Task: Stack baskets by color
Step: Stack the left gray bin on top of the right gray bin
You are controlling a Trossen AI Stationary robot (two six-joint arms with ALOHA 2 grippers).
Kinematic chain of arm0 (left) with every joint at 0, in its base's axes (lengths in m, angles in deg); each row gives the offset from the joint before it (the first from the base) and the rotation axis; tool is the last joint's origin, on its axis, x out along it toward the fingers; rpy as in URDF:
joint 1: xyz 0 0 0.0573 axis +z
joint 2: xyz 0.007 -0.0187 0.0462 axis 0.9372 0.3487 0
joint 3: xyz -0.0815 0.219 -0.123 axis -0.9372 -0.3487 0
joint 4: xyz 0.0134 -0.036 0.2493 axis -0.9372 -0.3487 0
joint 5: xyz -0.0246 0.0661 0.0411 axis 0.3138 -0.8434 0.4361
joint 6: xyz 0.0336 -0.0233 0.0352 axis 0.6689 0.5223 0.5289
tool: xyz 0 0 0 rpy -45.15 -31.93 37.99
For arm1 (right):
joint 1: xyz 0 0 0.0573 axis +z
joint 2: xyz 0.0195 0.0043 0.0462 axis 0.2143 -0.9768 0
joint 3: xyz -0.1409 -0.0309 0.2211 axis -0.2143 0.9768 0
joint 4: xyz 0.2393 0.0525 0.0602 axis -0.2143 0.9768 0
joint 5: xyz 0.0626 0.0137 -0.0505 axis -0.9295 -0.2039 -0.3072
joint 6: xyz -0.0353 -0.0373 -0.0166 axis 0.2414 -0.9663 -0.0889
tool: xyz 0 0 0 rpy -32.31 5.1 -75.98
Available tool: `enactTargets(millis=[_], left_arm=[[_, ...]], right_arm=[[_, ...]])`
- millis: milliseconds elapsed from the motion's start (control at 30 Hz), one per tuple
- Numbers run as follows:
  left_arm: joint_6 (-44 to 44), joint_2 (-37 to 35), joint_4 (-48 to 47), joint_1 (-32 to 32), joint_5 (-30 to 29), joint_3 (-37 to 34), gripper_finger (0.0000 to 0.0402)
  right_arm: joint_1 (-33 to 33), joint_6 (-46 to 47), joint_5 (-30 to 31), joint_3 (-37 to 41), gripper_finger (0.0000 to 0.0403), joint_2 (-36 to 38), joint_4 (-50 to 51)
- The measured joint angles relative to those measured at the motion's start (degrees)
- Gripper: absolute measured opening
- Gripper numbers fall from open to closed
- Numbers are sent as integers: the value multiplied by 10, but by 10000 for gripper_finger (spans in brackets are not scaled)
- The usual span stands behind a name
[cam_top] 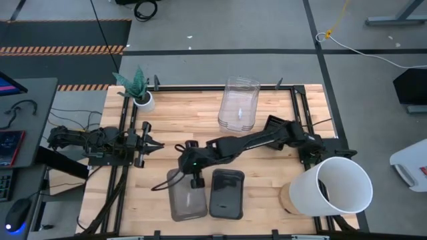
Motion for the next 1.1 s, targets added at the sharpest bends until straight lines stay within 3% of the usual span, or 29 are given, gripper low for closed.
enactTargets(millis=[233, 400, 867, 1100], left_arm=[[0, 0, 0, 0, 0, 0, 35], [0, 0, 1, 0, 0, 0, 29], [0, 0, 1, 0, 0, 0, 31], [0, 0, 1, 0, 0, 0, 26]], right_arm=[[33, 1, 1, 1, 1, 84, 62], [65, 14, 45, 26, 1, 146, 100], [94, 132, 162, 278, 1, 305, 66], [102, 192, 178, 366, 1, 359, 42]])
